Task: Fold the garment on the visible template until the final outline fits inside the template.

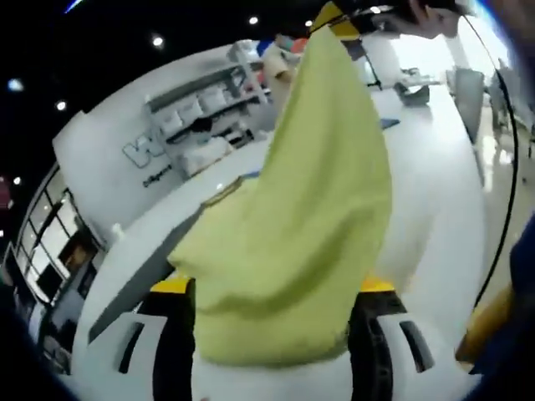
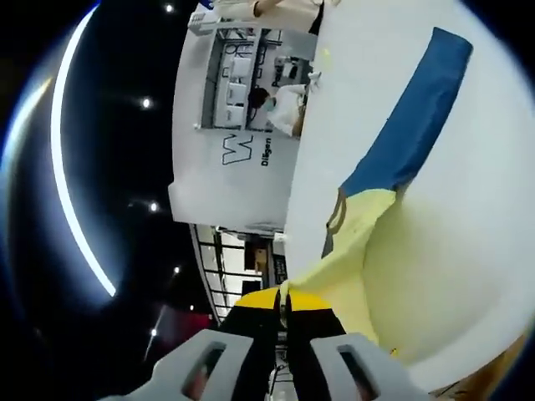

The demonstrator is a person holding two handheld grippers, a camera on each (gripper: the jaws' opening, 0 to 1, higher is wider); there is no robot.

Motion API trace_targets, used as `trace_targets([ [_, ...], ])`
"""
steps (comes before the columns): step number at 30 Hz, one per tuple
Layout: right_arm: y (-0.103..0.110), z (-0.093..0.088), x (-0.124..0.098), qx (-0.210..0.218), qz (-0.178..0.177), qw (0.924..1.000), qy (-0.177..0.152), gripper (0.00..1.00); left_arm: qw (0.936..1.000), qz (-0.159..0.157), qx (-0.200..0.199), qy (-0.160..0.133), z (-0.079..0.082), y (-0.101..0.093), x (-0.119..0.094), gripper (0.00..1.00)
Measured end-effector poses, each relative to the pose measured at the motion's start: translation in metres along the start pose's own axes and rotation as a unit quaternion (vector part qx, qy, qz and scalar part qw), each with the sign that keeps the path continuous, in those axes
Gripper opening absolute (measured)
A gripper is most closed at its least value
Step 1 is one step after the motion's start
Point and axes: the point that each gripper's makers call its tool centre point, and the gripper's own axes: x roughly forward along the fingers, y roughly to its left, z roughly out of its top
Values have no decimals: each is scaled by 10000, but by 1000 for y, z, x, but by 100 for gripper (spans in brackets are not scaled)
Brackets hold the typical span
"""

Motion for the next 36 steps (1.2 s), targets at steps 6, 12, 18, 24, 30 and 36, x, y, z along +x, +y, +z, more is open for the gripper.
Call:
trace_targets([
  [6, -10, -1, -8, 50, -62, 10000, 36, 0, 9986, 486, 3, 195, -21, 35, -19, 56],
  [12, -13, -1, -13, 143, -68, 9999, -24, 0, 9952, 829, -174, 485, -47, 62, -32, 47],
  [18, -13, 1, -15, 198, -35, 9998, -60, 0, 9897, 1199, -447, 638, -64, 91, -42, 41],
  [24, -17, 1, -17, 257, -52, 9996, -62, 0, 9913, 1062, -555, 541, -59, 92, -45, 26],
  [30, -37, 0, -22, 269, -275, 9992, -79, 0, 9957, 707, -477, 375, -57, 77, -44, 5],
  [36, -55, 5, -30, 293, -487, 9983, -145, 0, 9979, 438, -205, 427, -66, 66, -39, 19],
])
